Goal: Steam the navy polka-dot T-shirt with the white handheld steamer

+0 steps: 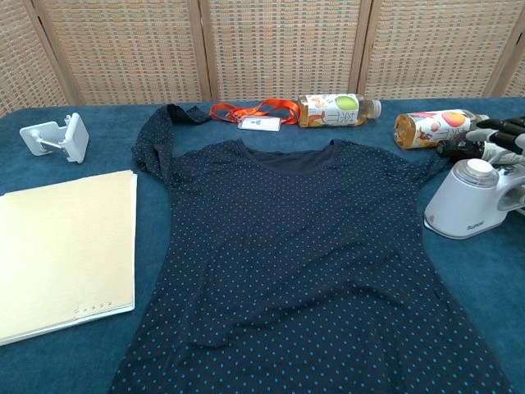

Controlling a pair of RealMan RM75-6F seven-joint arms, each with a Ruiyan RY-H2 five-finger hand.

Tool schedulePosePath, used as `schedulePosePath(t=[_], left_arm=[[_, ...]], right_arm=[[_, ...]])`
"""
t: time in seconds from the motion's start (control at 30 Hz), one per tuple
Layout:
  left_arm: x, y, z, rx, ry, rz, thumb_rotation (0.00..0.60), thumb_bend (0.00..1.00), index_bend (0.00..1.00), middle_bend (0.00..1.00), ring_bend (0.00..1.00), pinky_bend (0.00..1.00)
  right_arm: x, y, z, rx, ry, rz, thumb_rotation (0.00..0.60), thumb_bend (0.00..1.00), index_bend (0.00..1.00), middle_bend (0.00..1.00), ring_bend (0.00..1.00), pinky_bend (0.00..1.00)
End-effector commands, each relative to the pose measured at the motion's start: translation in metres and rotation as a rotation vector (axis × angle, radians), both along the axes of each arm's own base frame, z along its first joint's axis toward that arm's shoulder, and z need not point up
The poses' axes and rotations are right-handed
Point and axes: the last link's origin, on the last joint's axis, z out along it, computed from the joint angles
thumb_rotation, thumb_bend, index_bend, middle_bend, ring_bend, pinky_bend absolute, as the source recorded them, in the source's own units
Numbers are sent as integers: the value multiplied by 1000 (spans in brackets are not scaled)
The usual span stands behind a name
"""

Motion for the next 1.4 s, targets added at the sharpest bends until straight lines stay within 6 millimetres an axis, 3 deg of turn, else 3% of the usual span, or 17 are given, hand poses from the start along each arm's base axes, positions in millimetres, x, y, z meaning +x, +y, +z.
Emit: schedulePosePath(t=[0.03, 0.23, 0.47, 0.97, 1.07, 1.17, 1.27, 1.33, 1.4], left_arm=[[1, 1, -1, -4, 2, 0, 600, 0, 0, 0, 0, 0], [2, 0, -1, -2, 0, -4, 600, 0, 0, 0, 0, 0], [0, 0, 0, -2, 0, -1, 600, 0, 0, 0, 0, 0], [-1, 1, 0, -3, -1, 4, 600, 0, 0, 0, 0, 0], [-1, 2, -1, -3, -1, 4, 600, 0, 0, 0, 0, 0], [-1, 2, 0, 0, -2, 4, 600, 0, 0, 0, 0, 0], [-2, 2, -1, 1, -1, 6, 600, 0, 0, 0, 0, 0], [-2, 2, -1, 0, 0, 8, 600, 0, 0, 0, 0, 0], [-2, 2, -1, 0, 0, 9, 600, 0, 0, 0, 0, 0]], right_arm=[[1, -2, 6, -12, -6, 14, 600, 567, 0, 0, 0, 0], [1, -7, 3, 15, 25, 7, 600, 607, 0, 0, 0, 0], [8, -15, -6, 28, 33, 16, 600, 764, 84, 29, 0, 0], [10, -35, -10, 91, 141, 21, 600, 785, 241, 216, 74, 0], [11, -38, -12, 98, 140, 14, 600, 810, 306, 266, 115, 0], [12, -40, -13, 102, 137, 21, 600, 881, 404, 366, 234, 3], [15, -40, -13, 96, 130, 38, 600, 941, 537, 467, 402, 155], [17, -41, -12, 97, 126, 52, 600, 958, 642, 533, 510, 383], [18, -41, -11, 103, 124, 67, 600, 961, 714, 581, 572, 522]])
